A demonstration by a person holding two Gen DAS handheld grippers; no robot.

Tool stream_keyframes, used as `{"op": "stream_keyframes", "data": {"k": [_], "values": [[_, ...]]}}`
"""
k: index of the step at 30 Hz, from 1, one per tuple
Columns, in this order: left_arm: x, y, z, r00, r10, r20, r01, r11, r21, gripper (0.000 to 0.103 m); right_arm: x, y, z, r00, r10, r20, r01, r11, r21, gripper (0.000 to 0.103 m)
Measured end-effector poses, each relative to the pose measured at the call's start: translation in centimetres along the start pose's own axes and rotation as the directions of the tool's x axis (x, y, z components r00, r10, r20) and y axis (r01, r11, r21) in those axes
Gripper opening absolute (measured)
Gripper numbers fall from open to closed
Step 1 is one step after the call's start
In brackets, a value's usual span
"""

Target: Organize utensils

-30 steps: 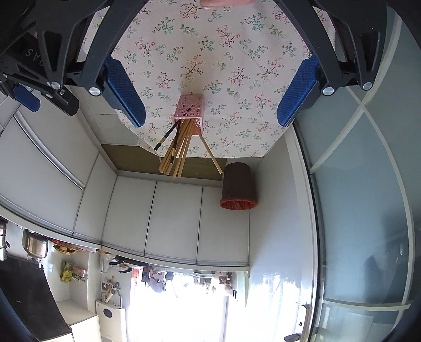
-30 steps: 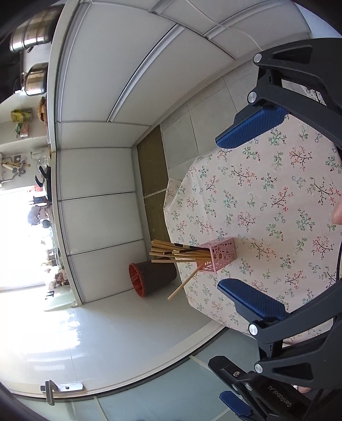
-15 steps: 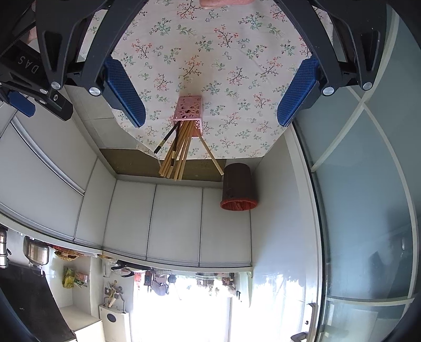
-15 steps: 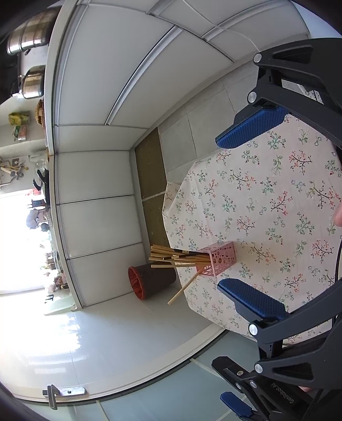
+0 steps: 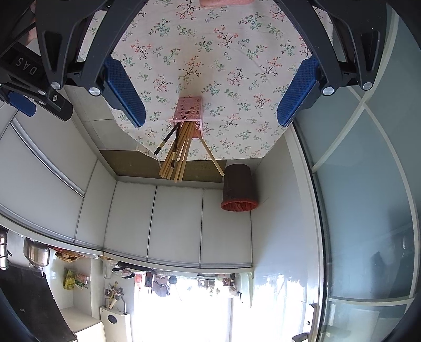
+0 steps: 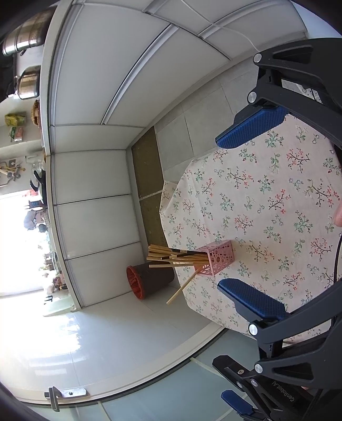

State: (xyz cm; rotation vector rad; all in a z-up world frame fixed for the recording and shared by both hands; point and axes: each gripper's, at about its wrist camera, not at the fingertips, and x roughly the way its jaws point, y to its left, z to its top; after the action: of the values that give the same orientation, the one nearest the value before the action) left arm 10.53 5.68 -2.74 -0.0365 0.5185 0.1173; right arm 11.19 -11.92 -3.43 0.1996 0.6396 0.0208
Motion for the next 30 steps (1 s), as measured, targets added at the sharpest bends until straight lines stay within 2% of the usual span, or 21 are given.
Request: {"op": "stream_keyframes", "data": {"k": [30], "values": [[0.21, -0.08, -0.03, 1.000, 0.008, -0.011, -0.008, 1.000, 0.002, 0.096, 0.15, -0.31, -0.55, 1.000, 0.014, -0.022, -0.014, 1.000, 0.013, 0.096]]}}
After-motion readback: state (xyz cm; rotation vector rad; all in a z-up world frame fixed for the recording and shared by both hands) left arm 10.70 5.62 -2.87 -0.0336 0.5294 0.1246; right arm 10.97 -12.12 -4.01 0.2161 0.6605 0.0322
